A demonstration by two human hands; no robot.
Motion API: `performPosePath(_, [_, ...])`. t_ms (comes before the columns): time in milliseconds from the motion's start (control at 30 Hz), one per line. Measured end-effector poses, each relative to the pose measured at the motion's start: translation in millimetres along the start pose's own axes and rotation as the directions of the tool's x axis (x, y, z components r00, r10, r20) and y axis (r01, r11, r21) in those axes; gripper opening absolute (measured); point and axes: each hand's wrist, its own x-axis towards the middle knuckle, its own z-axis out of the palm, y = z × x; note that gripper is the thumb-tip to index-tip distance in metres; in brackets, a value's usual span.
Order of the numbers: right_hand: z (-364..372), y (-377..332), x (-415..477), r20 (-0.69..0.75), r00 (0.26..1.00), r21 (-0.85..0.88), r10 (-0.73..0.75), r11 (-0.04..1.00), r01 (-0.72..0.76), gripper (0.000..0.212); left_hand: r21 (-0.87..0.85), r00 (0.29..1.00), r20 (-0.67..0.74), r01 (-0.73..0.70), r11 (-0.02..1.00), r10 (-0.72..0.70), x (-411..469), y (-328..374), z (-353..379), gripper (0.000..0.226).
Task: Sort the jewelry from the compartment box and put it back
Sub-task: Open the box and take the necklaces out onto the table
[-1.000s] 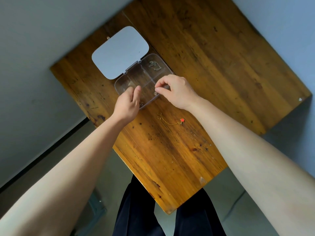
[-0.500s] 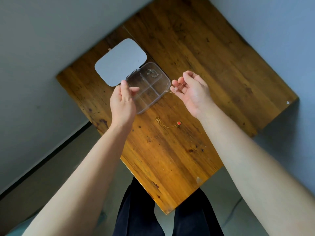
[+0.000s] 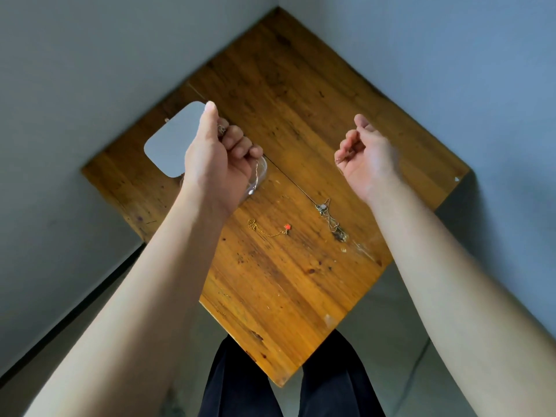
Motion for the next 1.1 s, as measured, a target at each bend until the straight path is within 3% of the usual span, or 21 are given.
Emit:
performPosePath(167, [-9.9,-8.7,10.7,0.001,0.996,-0.143,-0.085,0.986,0.084,0.021,0.188,0.993,-0.065,0.109,0.976,-0.098,9.5,-37.3,10.6,0.048])
performPosePath(367, [-22.5,-2.1,27.3,0.058,0.994,-0.271,-0.093,0.957,0.105,0.022,0.205,0.956,-0.259,0.194,0.959,-0.138,30.5,-85.1,2.3,0.034])
performPosePath(467, [-32.1,11.6,37.9,0.060,0.995,-0.448,-0.085,0.888,0.103,0.025,0.481,0.929,-0.359,0.268,0.835,-0.091,39.6,-104.1,-16.6,0.028])
performPosePath(567, [-46.0,29.2,48.9,0.016,0.999,-0.658,-0.048,0.752,0.047,0.030,0.618,0.915,-0.386,0.351,0.703,-0.118,42.6,-119.1,-40.2,0.035])
performPosePath(667, [-58.8,39.9,55.4,-0.022,1.000,-0.784,-0.020,0.621,-0.005,0.032,0.611,0.906,-0.392,0.385,0.692,-0.159,43.2,-125.4,-54.1,0.025])
performPosePath(733, [-62.8,40.5,56.9,-0.027,0.999,-0.830,-0.025,0.557,-0.008,0.034,0.621,0.904,-0.386,0.401,0.674,-0.182,42.6,-124.5,-56.8,0.029])
performPosePath(833, [-62.1,33.2,55.5,-0.002,1.000,-0.861,-0.027,0.508,0.012,0.036,0.694,0.914,-0.352,0.399,0.599,-0.202,39.4,-114.4,-50.3,0.048])
performPosePath(967, [-44.8,16.0,51.4,0.058,0.998,-0.871,-0.028,0.488,0.064,0.035,0.801,0.956,-0.272,0.287,0.526,-0.108,37.6,-89.0,-38.1,0.030])
performPosePath(1033, [-29.6,9.0,48.9,0.100,0.994,-0.871,-0.041,0.479,0.107,0.034,0.908,0.981,-0.194,0.174,0.381,0.014,36.5,-71.5,-34.6,0.034])
performPosePath(1100, [-13.3,7.4,45.5,0.168,0.985,-0.877,-0.048,0.450,0.171,0.034,0.983,0.989,-0.108,0.090,0.158,0.106,36.0,-53.4,-39.1,0.041])
